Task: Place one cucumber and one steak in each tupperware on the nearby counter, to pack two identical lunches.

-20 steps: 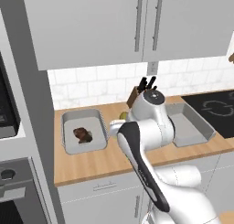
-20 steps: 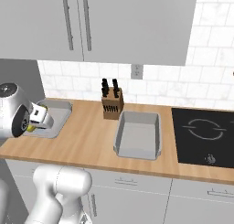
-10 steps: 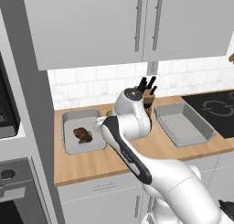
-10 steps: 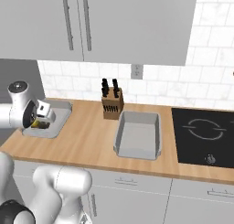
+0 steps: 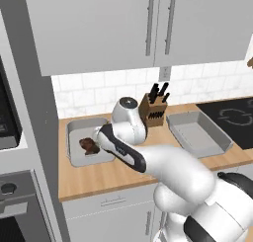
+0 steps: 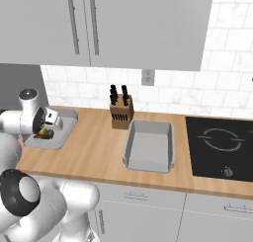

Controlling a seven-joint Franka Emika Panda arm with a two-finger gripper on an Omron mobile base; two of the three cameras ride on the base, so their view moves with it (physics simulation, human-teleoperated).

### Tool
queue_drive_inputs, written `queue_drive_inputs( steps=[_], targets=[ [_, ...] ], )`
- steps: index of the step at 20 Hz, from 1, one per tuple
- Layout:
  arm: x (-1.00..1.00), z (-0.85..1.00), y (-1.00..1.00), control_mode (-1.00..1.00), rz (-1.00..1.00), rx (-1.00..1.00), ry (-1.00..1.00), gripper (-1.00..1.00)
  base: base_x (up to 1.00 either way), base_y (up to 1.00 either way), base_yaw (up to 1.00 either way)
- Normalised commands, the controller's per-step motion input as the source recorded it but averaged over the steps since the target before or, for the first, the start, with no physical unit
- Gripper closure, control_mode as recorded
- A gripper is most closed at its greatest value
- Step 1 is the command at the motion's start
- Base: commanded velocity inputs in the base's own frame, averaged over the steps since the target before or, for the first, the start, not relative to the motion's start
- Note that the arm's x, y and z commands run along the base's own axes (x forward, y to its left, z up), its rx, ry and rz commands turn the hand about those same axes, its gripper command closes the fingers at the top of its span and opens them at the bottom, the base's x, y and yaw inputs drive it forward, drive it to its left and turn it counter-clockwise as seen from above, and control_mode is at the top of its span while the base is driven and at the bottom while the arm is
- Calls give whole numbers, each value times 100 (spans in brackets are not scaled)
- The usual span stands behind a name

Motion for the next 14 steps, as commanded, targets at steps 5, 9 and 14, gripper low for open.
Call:
queue_drive_inputs(
  steps=[5, 9, 14],
  targets=[
    [51, -39, 4, -100, 0, -3, 0, 100, 0, 0, 0],
    [47, -27, 0, -100, 0, -1, 0, 100, 0, 0, 0],
    [42, -21, 7, -100, 0, -2, 0, 100, 0, 0, 0]
  ],
)
